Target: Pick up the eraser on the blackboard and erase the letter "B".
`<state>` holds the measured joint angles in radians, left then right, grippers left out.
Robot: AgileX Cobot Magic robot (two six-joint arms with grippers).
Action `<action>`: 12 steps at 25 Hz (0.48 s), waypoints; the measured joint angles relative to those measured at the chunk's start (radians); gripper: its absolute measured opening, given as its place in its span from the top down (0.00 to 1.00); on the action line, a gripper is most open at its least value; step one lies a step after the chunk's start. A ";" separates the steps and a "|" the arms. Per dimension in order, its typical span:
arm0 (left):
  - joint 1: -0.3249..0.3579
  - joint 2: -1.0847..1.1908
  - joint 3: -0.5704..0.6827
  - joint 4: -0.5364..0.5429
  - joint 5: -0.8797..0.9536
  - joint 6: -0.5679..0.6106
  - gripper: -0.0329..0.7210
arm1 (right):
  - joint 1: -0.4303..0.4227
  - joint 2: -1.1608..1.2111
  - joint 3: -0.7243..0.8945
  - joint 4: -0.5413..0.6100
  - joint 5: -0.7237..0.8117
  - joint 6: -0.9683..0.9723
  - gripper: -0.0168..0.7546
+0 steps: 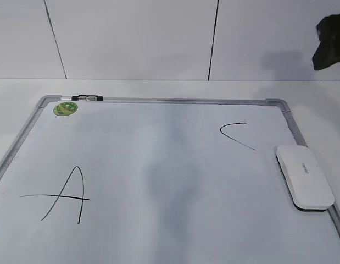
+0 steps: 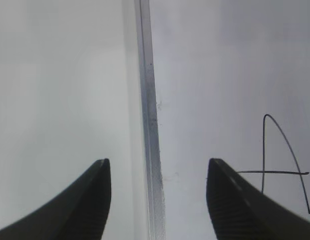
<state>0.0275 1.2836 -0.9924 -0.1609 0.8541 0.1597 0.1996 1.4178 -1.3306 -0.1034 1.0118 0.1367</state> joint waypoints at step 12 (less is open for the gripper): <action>0.000 -0.338 0.000 0.002 0.022 -0.044 0.35 | 0.000 -0.290 0.067 0.000 0.004 -0.051 0.25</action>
<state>0.0275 0.9453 -0.9924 -0.1593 0.8757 0.1158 0.1996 1.1278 -1.2639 -0.1034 1.0159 0.0860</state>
